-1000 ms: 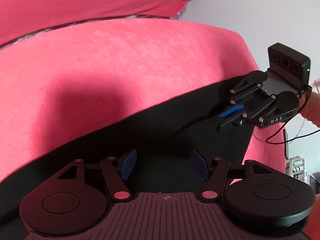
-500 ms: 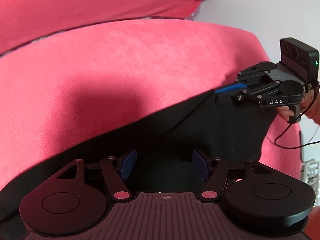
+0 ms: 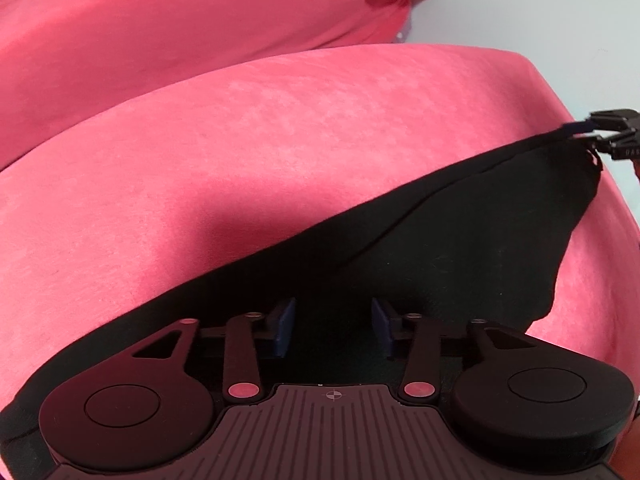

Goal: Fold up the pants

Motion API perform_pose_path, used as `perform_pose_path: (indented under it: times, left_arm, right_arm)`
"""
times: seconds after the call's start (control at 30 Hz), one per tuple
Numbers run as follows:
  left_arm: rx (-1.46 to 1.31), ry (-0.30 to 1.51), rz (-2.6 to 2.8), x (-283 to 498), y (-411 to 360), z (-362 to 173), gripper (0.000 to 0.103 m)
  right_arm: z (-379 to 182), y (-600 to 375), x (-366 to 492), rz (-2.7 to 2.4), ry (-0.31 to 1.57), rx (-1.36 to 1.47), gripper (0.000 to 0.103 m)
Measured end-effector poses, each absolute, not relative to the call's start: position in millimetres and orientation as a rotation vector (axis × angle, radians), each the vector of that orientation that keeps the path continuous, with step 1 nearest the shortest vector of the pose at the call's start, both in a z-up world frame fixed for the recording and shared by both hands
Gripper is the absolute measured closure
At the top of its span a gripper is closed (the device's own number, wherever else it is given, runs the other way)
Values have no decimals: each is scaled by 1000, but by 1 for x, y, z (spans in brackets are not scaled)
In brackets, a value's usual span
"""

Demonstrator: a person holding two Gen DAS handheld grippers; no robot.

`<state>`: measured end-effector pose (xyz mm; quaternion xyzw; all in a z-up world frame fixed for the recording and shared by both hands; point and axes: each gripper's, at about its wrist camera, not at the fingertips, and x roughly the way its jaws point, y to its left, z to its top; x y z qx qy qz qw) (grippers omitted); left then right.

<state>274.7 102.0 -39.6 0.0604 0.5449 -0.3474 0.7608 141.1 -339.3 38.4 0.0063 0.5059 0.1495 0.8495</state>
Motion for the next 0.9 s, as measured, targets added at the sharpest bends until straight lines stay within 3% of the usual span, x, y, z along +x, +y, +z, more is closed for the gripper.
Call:
perform_pose_path:
  times: [0.17,0.27,0.33,0.37,0.53,0.67,0.73,0.77,0.9]
  left_arm:
    - [152,1176,-719,272,100,-33,22]
    - [150,1170,-694,268,100,-30,29]
    - [151,1166,-680,265,97,-28,34]
    - [151,1162,-673,263,97,-27,35]
    - [118,1156,-628,258,100,-22,38]
    - [104,1160,-583,254,99,-24,37]
    - [90,1161,-562,253,98,-25,37]
    - [88,1162,-553,253,98,-25,37]
    - [91,1173,-517,251,92,-26,38]
  right_arm:
    - [23,-366,129,220,1140,-97,52]
    - [10,-371,128,178,1173,-116,71]
    - [11,-366,124,199,1157,-131,96]
    - [13,-363,124,198,1152,-145,101]
    - [37,-372,129,142,1027,-133,101]
    - [37,-386,128,201,1044,-43,100]
    - [28,-389,126,228,1082,-30,81]
    - [23,-388,125,237,1097,-53,63]
    - [10,-386,128,283,1139,-122,59]
